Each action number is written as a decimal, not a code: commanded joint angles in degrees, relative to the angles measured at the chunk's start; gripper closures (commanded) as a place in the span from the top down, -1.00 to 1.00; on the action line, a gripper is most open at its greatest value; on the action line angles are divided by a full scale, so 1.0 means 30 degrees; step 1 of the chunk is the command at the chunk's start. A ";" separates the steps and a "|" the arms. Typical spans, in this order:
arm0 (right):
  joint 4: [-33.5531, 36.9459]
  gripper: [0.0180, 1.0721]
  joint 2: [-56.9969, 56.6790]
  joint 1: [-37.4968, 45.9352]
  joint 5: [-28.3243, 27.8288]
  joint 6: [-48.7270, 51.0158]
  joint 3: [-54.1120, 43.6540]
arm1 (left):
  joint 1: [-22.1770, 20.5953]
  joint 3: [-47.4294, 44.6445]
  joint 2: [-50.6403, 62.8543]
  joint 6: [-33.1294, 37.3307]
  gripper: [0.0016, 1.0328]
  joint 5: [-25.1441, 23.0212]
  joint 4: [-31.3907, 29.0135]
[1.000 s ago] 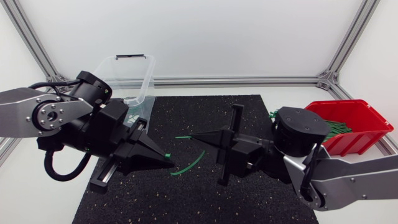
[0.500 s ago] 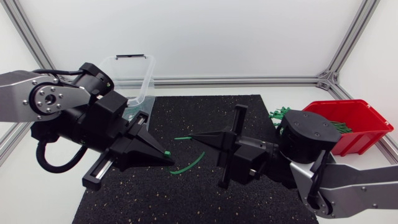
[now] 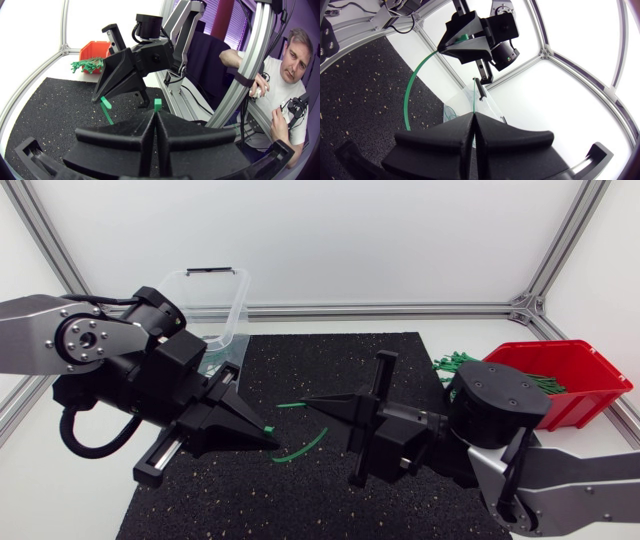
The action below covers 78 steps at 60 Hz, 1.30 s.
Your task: Take a green cable tie from the red box, thread the tail through the head to close it, then place it in the transparent bin on the left.
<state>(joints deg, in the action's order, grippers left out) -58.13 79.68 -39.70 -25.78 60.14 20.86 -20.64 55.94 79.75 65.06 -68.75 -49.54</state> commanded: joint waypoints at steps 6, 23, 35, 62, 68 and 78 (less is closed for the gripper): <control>-0.0165 -0.88 -0.0837 -0.0184 0.0127 0.0491 -0.0890 | 0.0143 0.0571 0.0664 0.0931 -0.94 -0.0257 -0.0479; -0.0165 -0.88 -0.1042 -0.0535 0.0273 0.0491 -0.1095 | 0.0114 0.0952 0.0782 0.1283 -0.94 -0.0403 -0.1036; -0.0165 -0.88 -0.1218 -0.0799 0.0420 0.0491 -0.1124 | 0.0084 0.1216 0.1162 0.3099 -0.94 -0.0667 -0.3028; -0.0165 -0.88 -0.1804 -0.1326 0.0742 0.0666 -0.1622 | 0.0114 0.1831 0.1631 0.4096 -0.94 -0.0755 -0.4112; -0.0165 -0.88 -0.1892 -0.1414 0.0771 0.0696 -0.1681 | 0.0084 0.1948 0.1661 0.4125 -0.94 -0.0784 -0.4171; -0.0165 -0.88 -0.1892 -0.1502 0.0800 0.0754 -0.1593 | 0.0026 0.1860 0.1719 0.4301 -0.94 -0.0813 -0.4317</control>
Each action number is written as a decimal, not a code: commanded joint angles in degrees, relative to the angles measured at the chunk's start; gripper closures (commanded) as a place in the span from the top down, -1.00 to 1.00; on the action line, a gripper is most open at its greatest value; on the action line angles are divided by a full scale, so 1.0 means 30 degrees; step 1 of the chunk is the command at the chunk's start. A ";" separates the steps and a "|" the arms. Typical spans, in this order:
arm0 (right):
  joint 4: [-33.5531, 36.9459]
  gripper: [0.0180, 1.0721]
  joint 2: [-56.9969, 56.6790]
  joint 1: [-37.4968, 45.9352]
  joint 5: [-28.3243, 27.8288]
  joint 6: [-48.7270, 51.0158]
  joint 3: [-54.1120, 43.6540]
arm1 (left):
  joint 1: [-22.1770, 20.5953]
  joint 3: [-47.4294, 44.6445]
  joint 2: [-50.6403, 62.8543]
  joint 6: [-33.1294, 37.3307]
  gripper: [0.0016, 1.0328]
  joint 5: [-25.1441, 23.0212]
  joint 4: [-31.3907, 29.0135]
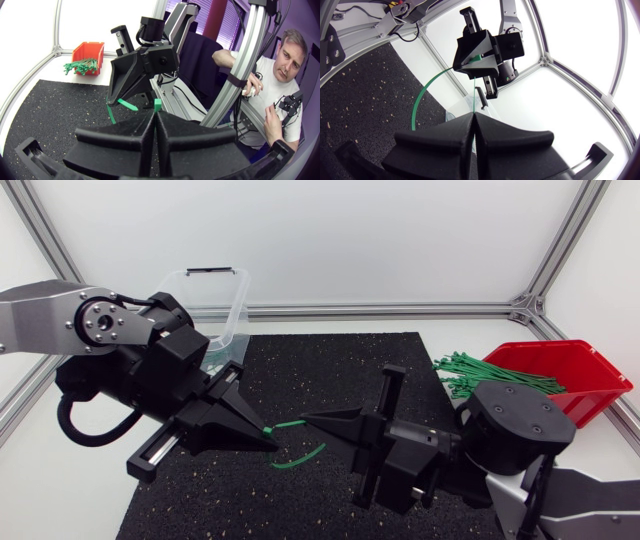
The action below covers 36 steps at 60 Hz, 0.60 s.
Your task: Take a green cable tie from the red box, thread the tail through the head to close it, then place it in the transparent bin on the left.
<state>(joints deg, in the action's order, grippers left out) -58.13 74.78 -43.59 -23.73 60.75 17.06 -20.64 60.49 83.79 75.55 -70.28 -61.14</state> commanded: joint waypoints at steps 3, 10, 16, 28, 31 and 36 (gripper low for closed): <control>-0.0165 -0.88 -0.0318 -0.0205 0.0116 0.0580 -0.0325 | 0.0026 0.0345 0.0401 0.1009 -0.94 -0.0303 -0.0683; -0.0165 -0.88 -0.0318 -0.0293 0.0145 0.0580 -0.0325 | 0.0026 0.0315 0.0430 0.1096 -0.94 -0.0303 -0.0741; -0.0165 -0.88 -0.0318 -0.0293 0.0145 0.0580 -0.0237 | 0.0026 0.0286 0.0488 0.1155 -0.94 -0.0303 -0.0741; -0.0165 -0.88 -0.0318 -0.0293 0.0145 0.0697 -0.0208 | 0.0026 0.0345 0.0694 0.1214 -0.94 -0.0303 -0.0741; -0.0165 -0.88 -0.0348 -0.0264 0.0145 0.0697 -0.0237 | -0.0033 0.0345 0.0781 0.1214 -0.94 -0.0303 -0.0741; -0.0165 -0.88 -0.0406 -0.0293 0.0145 0.0726 -0.0237 | -0.0121 0.0403 0.0811 0.1214 -0.94 -0.0303 -0.0771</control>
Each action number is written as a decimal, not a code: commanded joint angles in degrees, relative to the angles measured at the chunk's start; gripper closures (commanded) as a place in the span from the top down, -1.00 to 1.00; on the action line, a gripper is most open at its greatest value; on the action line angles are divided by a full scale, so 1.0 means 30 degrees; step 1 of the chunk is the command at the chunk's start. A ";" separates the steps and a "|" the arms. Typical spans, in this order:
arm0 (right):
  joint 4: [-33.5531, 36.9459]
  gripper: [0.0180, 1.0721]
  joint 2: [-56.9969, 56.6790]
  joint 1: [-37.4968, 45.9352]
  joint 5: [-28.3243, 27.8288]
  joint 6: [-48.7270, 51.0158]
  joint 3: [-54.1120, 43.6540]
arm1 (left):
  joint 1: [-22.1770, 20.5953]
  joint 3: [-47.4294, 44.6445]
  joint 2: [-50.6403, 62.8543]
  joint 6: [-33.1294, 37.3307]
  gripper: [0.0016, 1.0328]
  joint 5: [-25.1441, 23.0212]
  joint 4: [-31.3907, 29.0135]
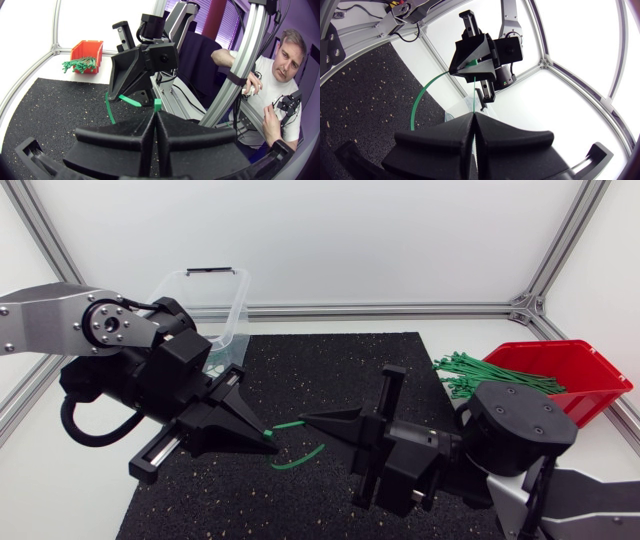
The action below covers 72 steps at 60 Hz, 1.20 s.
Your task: Take a green cable tie from the red box, thread the tail through the head to close it, then place it in the transparent bin on the left.
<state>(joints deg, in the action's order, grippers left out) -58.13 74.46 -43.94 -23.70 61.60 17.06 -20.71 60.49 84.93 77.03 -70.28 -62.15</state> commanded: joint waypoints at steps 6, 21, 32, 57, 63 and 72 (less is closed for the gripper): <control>-0.0165 -0.88 -0.0444 -0.0206 0.0138 0.0442 -0.0267 | -0.0099 0.0521 0.0490 0.0718 -0.94 -0.0303 -0.0524; -0.0165 -0.88 -0.0326 -0.0264 0.0138 0.0588 -0.0384 | -0.0128 0.0550 0.0549 0.0923 -0.94 -0.0391 -0.0699; -0.0165 -0.88 -0.0209 -0.0411 0.0138 0.0647 -0.0354 | -0.0099 0.0667 0.0696 0.0982 -0.94 -0.0391 -0.0758; -0.0165 -0.88 -0.0297 -0.0616 0.0225 0.0735 -0.0325 | -0.0216 0.0931 0.1164 0.1040 -0.94 -0.0391 -0.0934; -0.0194 -0.88 -0.0209 -0.0616 0.0225 0.0794 -0.0296 | -0.0245 0.0931 0.1164 0.1128 -0.94 -0.0421 -0.1022; -0.0194 -0.88 -0.0151 -0.0645 0.0225 0.0823 -0.0091 | -0.0480 0.0931 0.1194 0.1392 -0.94 -0.0421 -0.1373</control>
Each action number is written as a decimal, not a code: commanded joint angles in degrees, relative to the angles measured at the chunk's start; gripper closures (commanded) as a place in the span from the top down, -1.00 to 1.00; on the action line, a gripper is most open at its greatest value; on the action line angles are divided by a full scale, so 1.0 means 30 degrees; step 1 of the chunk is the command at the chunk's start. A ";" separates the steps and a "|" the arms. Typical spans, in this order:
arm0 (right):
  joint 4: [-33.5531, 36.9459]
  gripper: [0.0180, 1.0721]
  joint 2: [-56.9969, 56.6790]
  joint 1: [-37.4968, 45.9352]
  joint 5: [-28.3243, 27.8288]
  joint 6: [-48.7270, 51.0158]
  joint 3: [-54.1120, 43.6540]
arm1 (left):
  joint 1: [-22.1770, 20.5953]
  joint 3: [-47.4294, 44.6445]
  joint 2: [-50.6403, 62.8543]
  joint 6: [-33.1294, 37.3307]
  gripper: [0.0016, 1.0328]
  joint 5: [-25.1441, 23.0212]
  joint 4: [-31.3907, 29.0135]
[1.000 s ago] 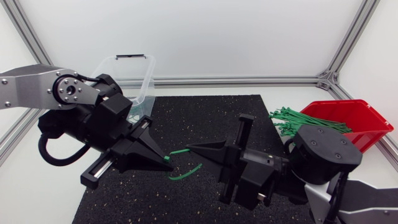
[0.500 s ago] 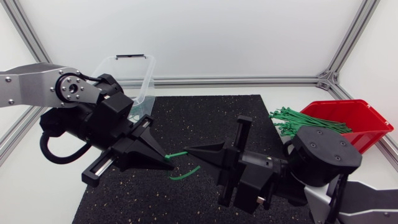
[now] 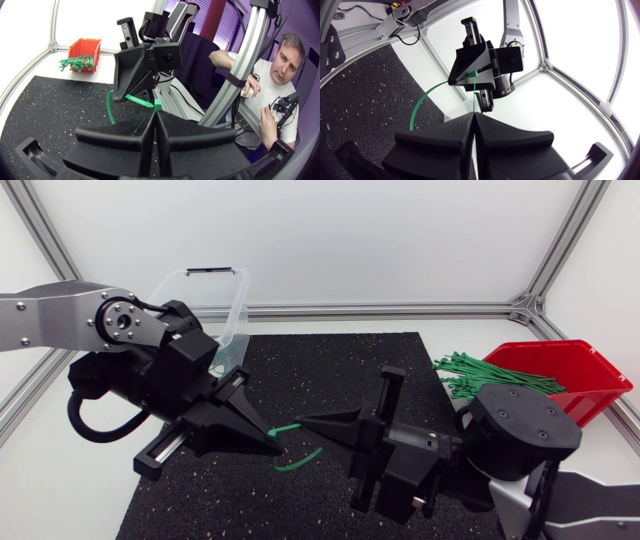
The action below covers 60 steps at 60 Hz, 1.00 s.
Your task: Take a green cable tie from the red box, thread the tail through the head to close it, then place it in the transparent bin on the left.
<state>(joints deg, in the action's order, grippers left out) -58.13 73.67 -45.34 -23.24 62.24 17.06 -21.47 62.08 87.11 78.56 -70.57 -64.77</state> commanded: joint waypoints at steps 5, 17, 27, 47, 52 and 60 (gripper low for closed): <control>-0.0194 -0.88 0.0141 -0.0237 0.0072 0.0612 -0.0120 | -0.0313 0.0428 0.0611 0.1322 -0.94 -0.0326 -0.0909; -0.0165 -0.88 0.0200 -0.0296 0.0131 0.0612 -0.0149 | -0.0342 0.0516 0.0817 0.1937 -0.94 -0.0326 -0.1436; -0.0165 -0.88 0.0082 -0.0120 0.0102 0.0612 -0.0354 | 0.0068 0.0633 0.0787 0.2171 -0.94 -0.0355 -0.1671; -0.0194 -0.88 -0.0005 -0.0179 0.0131 0.0758 -0.0354 | 0.0420 0.1043 0.0817 0.2845 -0.94 -0.0414 -0.2550; -0.0194 -0.88 0.0024 -0.0150 0.0131 0.0758 -0.0325 | 0.0303 0.1043 0.0934 0.2845 -0.94 -0.0414 -0.2608; -0.0194 -0.88 0.0170 -0.0003 0.0131 0.0846 -0.0267 | 0.0273 0.0956 0.0963 0.3197 -0.94 -0.0414 -0.3018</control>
<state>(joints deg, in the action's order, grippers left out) -58.13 73.67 -45.65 -23.05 63.31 17.06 -20.64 64.10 88.66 85.62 -70.94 -72.25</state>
